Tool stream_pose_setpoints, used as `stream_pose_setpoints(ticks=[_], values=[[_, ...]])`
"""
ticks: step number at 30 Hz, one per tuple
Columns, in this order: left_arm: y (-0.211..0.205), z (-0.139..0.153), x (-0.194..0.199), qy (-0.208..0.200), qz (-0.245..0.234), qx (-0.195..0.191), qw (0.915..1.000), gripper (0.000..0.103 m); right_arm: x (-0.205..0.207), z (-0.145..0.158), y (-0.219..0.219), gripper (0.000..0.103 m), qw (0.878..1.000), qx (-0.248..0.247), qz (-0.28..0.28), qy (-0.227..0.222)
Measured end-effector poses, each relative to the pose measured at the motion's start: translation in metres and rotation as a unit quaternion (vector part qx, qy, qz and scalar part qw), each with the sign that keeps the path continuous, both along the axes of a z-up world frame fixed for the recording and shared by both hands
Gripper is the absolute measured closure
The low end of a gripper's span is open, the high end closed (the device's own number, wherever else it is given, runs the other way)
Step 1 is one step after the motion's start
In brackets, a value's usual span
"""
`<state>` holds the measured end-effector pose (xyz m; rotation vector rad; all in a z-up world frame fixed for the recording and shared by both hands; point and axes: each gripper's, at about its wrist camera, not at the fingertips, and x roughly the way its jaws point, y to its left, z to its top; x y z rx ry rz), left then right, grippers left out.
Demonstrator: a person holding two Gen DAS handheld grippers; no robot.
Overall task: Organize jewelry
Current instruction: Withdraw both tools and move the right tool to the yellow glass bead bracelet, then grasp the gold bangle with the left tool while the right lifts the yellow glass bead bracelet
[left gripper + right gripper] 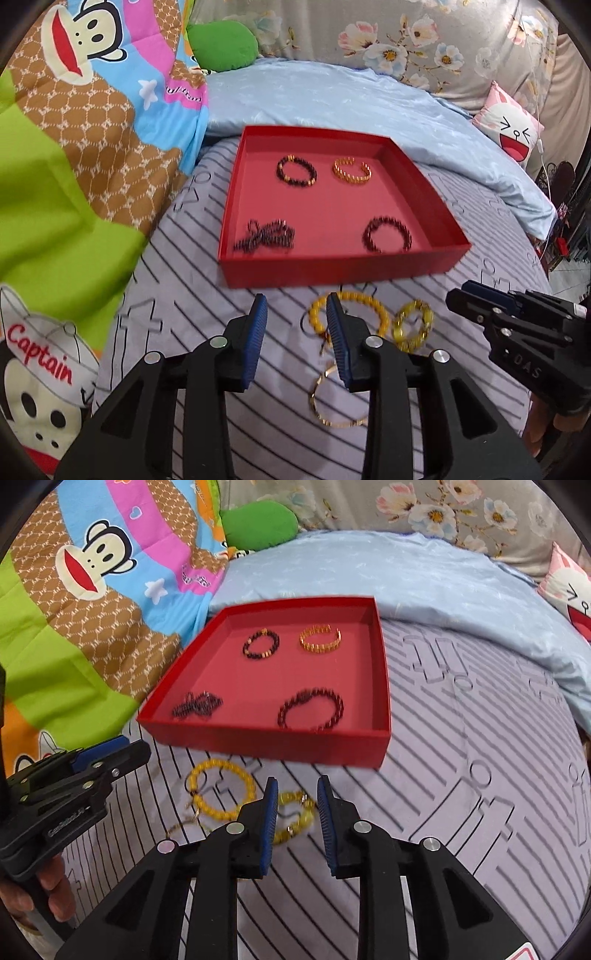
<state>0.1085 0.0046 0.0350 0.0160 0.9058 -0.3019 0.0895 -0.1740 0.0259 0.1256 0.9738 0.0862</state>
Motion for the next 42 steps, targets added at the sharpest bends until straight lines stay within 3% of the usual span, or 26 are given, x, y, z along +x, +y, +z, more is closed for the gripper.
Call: stream_pose_setpoints(ticks=[16,22,35,36,41,42], values=[[-0.005,-0.029,-0.030,0.032,-0.001,0.006,0.9995,0.070,0.005,-0.039,0.011,0.081,0.999,-0.022,-0.006,0.028],[-0.009,-0.037,-0.035,0.042,-0.005,0.011,0.9991,0.069,-0.002,-0.040,0.006,0.087,0.999,-0.022,-0.009,0.027],[-0.011,-0.048,-0.043,0.045,-0.007,0.024,0.9987,0.070,-0.031,-0.040,-0.001,0.087,0.999,-0.026,-0.016,0.035],[-0.011,-0.048,-0.043,0.045,-0.008,0.023,0.9987,0.071,-0.032,-0.040,0.000,0.087,0.999,-0.030,-0.014,0.035],[-0.011,-0.048,-0.044,0.053,-0.017,0.008,0.9984,0.097,-0.035,-0.039,0.001,0.093,0.998,-0.042,-0.012,0.035],[-0.010,-0.048,-0.044,0.057,-0.018,0.003,0.9982,0.097,-0.035,-0.039,0.001,0.093,0.998,-0.040,-0.013,0.036]])
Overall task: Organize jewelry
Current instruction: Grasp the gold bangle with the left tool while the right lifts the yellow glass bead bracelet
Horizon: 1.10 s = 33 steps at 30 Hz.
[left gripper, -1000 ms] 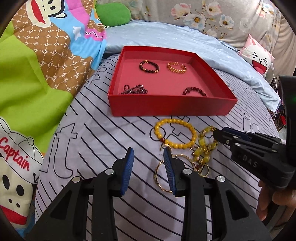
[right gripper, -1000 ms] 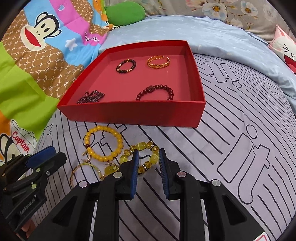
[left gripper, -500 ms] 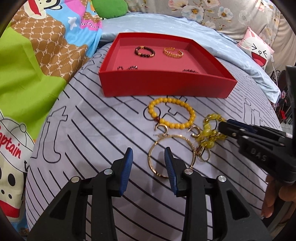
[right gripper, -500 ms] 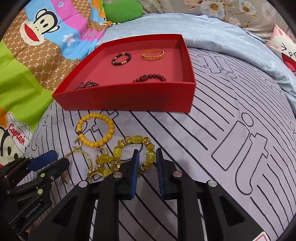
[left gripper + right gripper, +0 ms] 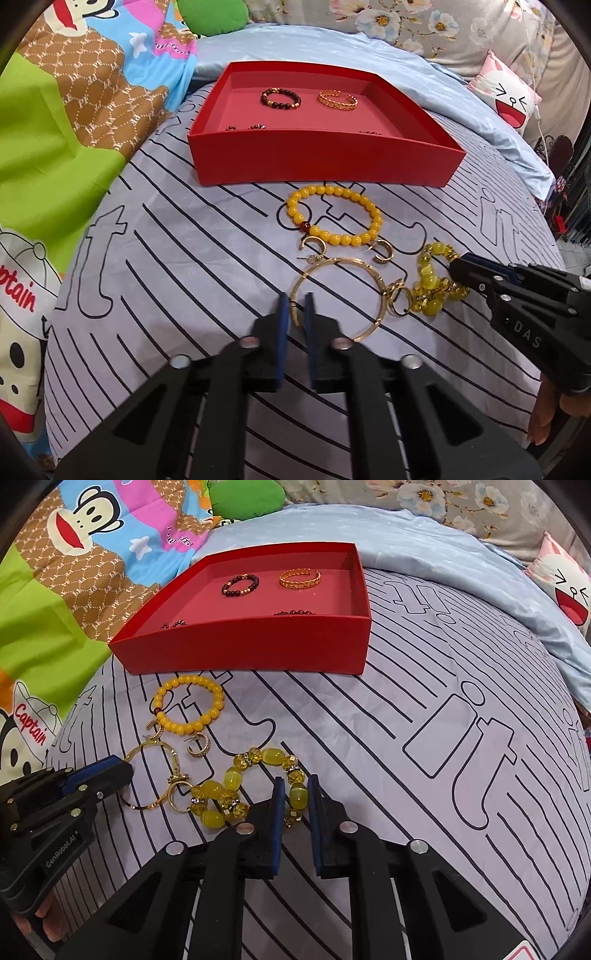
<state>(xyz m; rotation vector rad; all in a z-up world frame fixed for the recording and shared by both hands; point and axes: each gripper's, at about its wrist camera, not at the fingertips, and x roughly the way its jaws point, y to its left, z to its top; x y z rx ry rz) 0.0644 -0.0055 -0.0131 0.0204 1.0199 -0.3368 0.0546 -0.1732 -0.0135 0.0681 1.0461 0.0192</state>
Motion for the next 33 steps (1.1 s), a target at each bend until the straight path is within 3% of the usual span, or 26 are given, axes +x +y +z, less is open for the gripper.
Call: stream_pose_setpoints(ticks=[17,22,24,25,26,28,33], values=[[0.003,0.017,-0.006,0.002,-0.009,-0.021,0.9997,0.100,-0.010,0.030,-0.004,0.094,0.999,0.020,-0.002,-0.026],[0.003,0.014,-0.009,0.003,-0.005,-0.008,1.0000,0.100,-0.010,0.026,-0.006,0.094,1.000,0.022,-0.006,-0.021],[0.004,0.013,-0.011,0.002,-0.002,-0.011,0.9999,0.083,-0.011,0.024,-0.007,0.094,0.999,0.025,-0.007,-0.018],[0.003,0.014,-0.013,-0.004,0.001,-0.009,1.0000,0.055,-0.012,0.023,-0.008,0.094,0.999,0.026,-0.008,-0.017],[0.003,0.016,-0.017,-0.016,0.006,-0.005,0.9998,0.041,-0.013,0.023,-0.009,0.094,0.999,0.028,-0.009,-0.017],[-0.001,0.021,-0.021,-0.030,0.001,-0.006,0.9995,0.040,-0.014,0.022,-0.010,0.094,0.999,0.030,-0.011,-0.017],[-0.020,0.013,-0.021,-0.021,-0.024,0.015,0.9994,0.040,-0.013,0.022,-0.010,0.094,0.999,0.034,-0.012,-0.017]])
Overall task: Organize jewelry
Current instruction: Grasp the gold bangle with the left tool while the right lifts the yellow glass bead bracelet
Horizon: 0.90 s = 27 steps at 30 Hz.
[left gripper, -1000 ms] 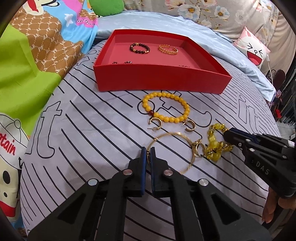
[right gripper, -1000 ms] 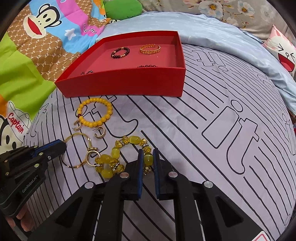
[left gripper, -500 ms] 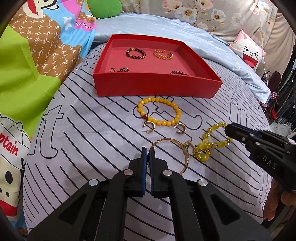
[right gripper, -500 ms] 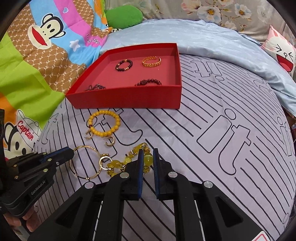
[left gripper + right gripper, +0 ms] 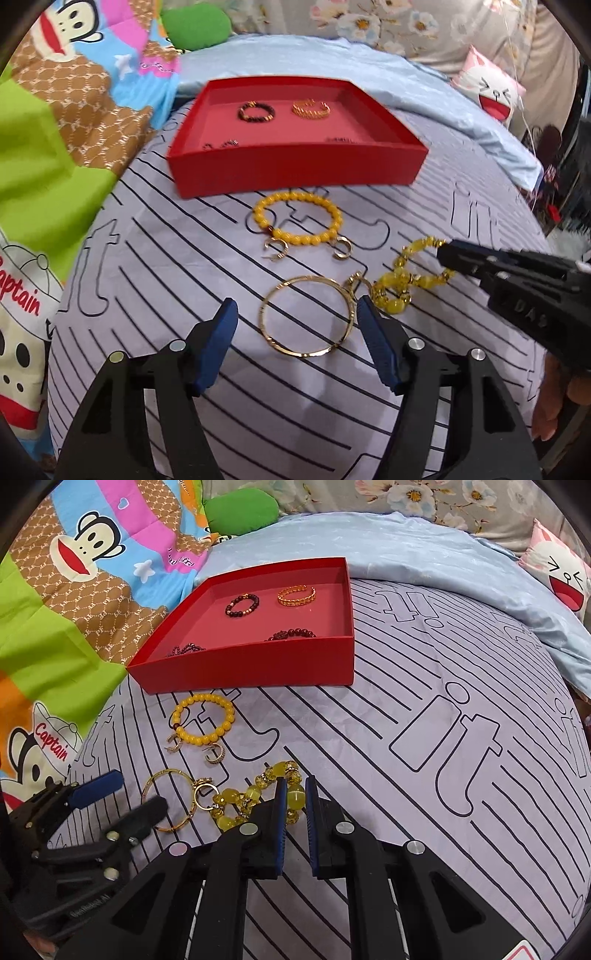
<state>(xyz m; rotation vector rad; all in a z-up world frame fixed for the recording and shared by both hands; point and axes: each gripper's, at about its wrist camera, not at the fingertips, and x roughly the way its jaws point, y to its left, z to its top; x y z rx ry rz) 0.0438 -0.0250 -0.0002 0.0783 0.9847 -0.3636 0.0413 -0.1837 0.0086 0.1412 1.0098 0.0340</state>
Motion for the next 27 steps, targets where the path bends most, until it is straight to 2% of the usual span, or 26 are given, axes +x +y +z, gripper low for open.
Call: stream_pose_setpoints(ticks=[4,12,15,27], values=[[-0.006,-0.012,0.001,0.015,0.000,0.012,0.9998,0.040,0.000,0.000,0.000,0.094,1.000,0.001,0.000,0.000],[-0.013,-0.015,-0.001,0.005,-0.003,0.028,0.9996,0.040,0.001,-0.005,0.000,0.094,1.000,0.006,-0.002,0.004],[-0.016,-0.015,-0.002,-0.002,-0.005,0.036,0.9993,0.045,0.001,-0.005,0.001,0.094,1.000,0.005,-0.002,0.004],[-0.013,-0.005,-0.001,0.006,-0.005,0.020,0.9998,0.045,0.002,0.007,0.002,0.094,1.000,0.009,0.002,-0.009]])
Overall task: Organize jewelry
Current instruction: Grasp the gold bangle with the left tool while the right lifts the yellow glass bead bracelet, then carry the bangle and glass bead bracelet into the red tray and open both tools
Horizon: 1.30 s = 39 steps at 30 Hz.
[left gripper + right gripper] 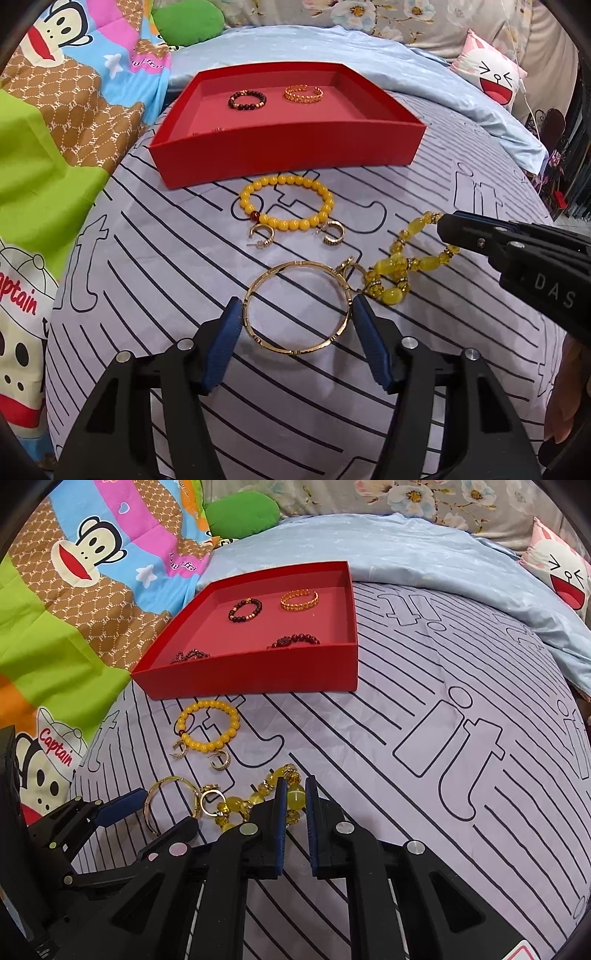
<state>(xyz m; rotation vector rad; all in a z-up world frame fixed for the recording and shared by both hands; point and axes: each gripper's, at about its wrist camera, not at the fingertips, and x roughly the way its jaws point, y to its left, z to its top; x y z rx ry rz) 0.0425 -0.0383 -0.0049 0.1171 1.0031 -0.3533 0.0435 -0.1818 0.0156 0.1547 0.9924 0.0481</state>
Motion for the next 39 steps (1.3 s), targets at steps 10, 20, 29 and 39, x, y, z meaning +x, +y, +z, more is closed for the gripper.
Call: stream_pose_setpoints(ticks=[10,20,29,39], values=[[0.013,0.039,0.012,-0.024,0.007,-0.026,0.9994,0.045,0.016,0.044,0.002,0.094,0.999,-0.002,0.018,-0.044],[0.016,0.088,0.068,-0.078,0.002,-0.032,0.9964,0.045,0.074,0.094,0.002,0.094,0.995,-0.007,0.034,-0.090],[0.009,0.094,0.147,-0.086,0.005,-0.037,0.9956,0.045,0.155,0.110,0.025,0.094,0.992,-0.006,0.064,-0.105],[-0.006,0.040,0.203,-0.034,0.000,-0.016,0.9993,0.045,0.211,0.032,0.010,0.094,0.999,0.004,0.049,-0.023]])
